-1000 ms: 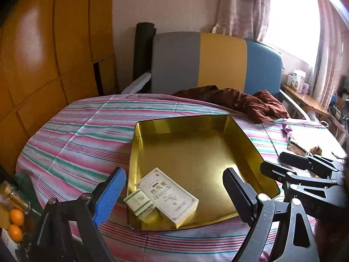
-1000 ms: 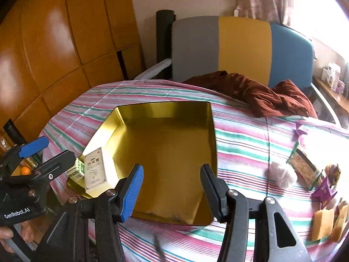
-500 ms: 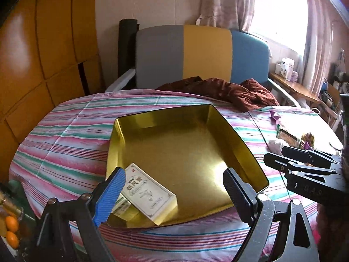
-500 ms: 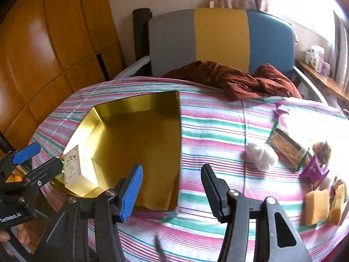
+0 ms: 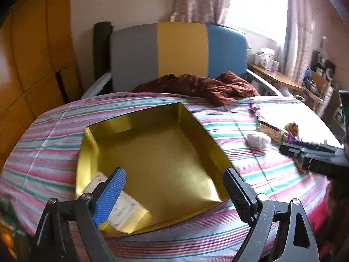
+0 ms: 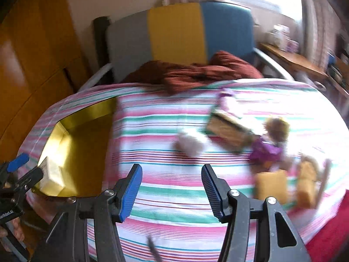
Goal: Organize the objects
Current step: 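Move both tools back toward the scattered items on the table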
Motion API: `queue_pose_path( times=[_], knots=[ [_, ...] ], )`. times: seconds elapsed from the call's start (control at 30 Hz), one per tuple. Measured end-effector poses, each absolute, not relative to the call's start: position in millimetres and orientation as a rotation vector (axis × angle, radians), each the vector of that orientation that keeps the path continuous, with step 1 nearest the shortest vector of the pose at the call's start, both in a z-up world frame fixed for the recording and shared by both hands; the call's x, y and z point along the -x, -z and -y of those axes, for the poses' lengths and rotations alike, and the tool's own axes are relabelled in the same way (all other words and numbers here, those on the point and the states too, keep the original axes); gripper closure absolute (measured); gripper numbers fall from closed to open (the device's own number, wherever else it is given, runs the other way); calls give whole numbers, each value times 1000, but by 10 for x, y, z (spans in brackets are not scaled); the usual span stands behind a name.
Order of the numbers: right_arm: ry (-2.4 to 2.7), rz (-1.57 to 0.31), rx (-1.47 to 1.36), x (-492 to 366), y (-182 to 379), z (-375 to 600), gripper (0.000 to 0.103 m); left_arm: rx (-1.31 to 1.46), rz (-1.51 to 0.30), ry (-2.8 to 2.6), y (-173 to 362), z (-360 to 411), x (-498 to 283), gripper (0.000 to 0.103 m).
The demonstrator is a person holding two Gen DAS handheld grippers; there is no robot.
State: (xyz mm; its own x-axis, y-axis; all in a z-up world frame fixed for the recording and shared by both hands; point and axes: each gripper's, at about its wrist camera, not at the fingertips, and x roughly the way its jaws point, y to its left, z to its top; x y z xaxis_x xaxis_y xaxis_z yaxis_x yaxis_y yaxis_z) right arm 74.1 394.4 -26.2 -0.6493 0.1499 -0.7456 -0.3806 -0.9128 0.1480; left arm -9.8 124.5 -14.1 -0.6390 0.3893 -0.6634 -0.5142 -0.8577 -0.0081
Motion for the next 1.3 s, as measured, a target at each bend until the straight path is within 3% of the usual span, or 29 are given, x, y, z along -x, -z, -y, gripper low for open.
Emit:
queue_pose_path(
  times=[0.47,0.9,1.03,1.3],
  knots=[
    [-2203,-618,995,-1882,0,-5591,39,894,-355,-2227,172,-2020,-113,12],
    [-2156,-719,1049,-2076,155,-5812,39,900,-470,-1966,387,-3055,-333,12],
    [-2159,-753,1100,-2064,246,-5977,32,915,-459,-1881,446,-3421,-396,12],
    [-2155,-766,1178,-1975,407,-6201,29,959,-476,-1771,615,-4049,-529,12]
  ],
)
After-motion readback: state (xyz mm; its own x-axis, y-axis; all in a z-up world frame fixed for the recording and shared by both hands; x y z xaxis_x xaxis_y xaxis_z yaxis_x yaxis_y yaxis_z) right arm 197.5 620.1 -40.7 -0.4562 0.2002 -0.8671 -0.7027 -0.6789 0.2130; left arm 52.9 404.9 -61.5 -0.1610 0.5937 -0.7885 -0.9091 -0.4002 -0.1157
